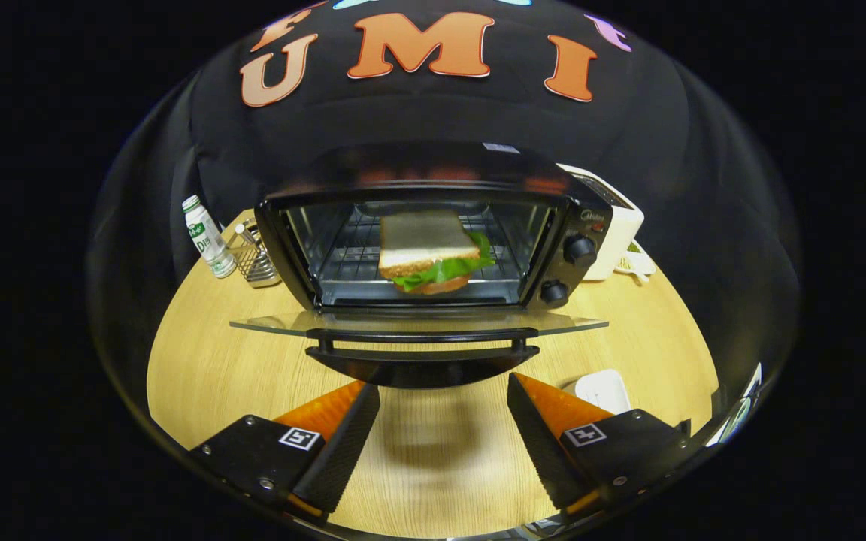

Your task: Open the toaster oven, put the food inside, and close the toaster oven door.

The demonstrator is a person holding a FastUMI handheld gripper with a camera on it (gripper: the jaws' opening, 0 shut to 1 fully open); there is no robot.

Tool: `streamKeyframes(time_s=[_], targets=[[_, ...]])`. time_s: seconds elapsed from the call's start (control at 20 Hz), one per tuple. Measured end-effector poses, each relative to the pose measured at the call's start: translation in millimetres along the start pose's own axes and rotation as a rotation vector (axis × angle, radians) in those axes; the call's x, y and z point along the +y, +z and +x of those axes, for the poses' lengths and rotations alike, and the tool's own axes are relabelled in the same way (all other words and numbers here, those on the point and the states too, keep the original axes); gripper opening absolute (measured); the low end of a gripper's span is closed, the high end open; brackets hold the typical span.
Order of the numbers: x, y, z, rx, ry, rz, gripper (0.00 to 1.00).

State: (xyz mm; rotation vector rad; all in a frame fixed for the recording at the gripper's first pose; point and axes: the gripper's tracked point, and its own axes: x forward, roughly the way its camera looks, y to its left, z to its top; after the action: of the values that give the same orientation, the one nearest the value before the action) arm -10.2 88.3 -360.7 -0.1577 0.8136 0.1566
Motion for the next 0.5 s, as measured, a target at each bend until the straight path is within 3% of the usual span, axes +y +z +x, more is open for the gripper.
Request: streamKeyframes(time_s=[0.5], targets=[[3,67,22,-0.114,-0.009,-0.076,1.00]])
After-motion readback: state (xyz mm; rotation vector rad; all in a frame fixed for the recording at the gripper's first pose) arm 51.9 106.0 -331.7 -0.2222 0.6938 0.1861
